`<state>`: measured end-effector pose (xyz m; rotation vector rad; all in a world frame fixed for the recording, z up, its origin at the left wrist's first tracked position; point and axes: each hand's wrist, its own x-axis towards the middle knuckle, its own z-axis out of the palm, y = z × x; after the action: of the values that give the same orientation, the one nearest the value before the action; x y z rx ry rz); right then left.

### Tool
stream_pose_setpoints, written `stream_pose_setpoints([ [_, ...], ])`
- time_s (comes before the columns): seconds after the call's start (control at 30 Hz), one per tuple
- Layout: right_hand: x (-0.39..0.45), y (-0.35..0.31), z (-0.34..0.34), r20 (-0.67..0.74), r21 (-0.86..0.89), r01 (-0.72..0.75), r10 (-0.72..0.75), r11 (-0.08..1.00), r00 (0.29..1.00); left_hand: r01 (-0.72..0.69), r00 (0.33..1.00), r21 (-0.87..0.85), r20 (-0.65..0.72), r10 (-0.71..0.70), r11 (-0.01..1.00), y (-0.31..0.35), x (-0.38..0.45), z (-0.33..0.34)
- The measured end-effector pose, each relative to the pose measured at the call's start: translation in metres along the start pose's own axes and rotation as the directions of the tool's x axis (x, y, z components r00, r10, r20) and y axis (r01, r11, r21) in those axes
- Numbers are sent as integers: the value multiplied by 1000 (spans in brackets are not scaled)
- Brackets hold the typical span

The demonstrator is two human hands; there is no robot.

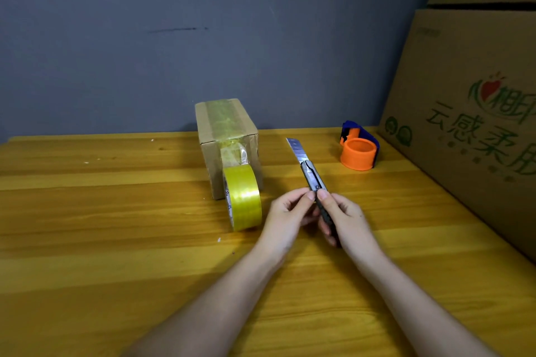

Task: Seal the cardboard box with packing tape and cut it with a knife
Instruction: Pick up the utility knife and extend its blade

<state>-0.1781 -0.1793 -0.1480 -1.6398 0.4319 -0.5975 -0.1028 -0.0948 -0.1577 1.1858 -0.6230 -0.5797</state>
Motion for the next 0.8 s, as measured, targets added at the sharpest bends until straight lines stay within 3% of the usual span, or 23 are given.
stream_pose_setpoints([
  [0.17,4,2,-1,62,81,-91,86,993,994,-65,998,184,16,63,981,-4,-1,1],
  [0.3,5,2,0,61,165,-67,58,984,996,-113,993,554,32,115,825,6,-9,7],
  [0.37,3,-2,1,55,165,-27,18,986,998,-114,993,632,72,89,767,20,-17,4],
  [0.5,1,-14,7,32,188,16,-22,982,999,-124,989,603,141,47,788,50,-39,-13],
  [0.6,3,-23,15,52,143,26,-34,989,998,-175,983,510,132,125,842,74,-49,-29],
  [0.7,2,-31,27,79,117,40,-50,992,996,-259,953,460,-22,303,849,99,-51,-48],
  [0.8,0,-41,41,66,83,44,-50,996,997,-232,922,428,-190,338,874,105,-42,-71],
])
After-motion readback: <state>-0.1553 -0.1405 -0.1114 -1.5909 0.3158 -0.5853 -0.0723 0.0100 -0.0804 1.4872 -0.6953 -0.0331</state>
